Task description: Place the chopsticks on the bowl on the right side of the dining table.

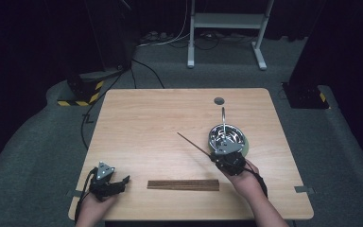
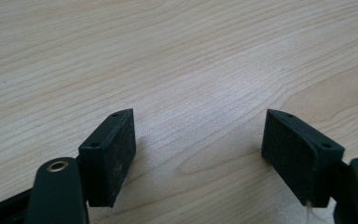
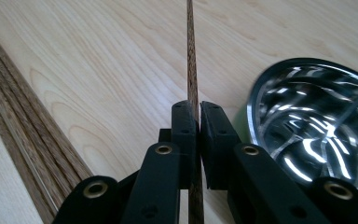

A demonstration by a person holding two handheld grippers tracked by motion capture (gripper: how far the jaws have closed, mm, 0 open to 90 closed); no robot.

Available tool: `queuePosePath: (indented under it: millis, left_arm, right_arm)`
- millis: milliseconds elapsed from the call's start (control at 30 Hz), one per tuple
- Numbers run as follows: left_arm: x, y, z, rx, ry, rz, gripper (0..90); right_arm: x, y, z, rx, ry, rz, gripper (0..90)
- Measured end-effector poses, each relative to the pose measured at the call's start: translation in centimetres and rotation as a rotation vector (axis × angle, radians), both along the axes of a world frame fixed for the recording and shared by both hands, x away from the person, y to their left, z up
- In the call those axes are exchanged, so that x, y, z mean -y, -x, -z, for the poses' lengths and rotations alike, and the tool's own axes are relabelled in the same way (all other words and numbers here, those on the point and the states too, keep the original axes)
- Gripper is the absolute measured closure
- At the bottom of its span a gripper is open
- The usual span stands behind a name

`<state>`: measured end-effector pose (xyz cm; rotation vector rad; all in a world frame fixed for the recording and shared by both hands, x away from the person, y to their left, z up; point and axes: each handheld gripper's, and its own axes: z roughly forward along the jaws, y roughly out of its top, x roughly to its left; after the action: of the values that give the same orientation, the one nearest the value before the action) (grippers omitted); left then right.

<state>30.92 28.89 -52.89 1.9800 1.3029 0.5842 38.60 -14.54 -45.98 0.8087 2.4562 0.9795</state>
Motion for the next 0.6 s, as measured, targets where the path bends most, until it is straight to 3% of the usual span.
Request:
queuePosePath:
  millis: [233,600]
  left_arm:
    - [0.0,0.0,0.0,0.0,0.001,-0.001,25.9]
    - [0.0,0.0,0.0,0.001,0.005,-0.003,25.9]
  right_arm:
    - [2.3,-0.4,-0.6,-0.002,-0.025,0.049,84.3]
    - [5.0,-1.7,-1.0,-0.006,-0.026,0.107,84.3]
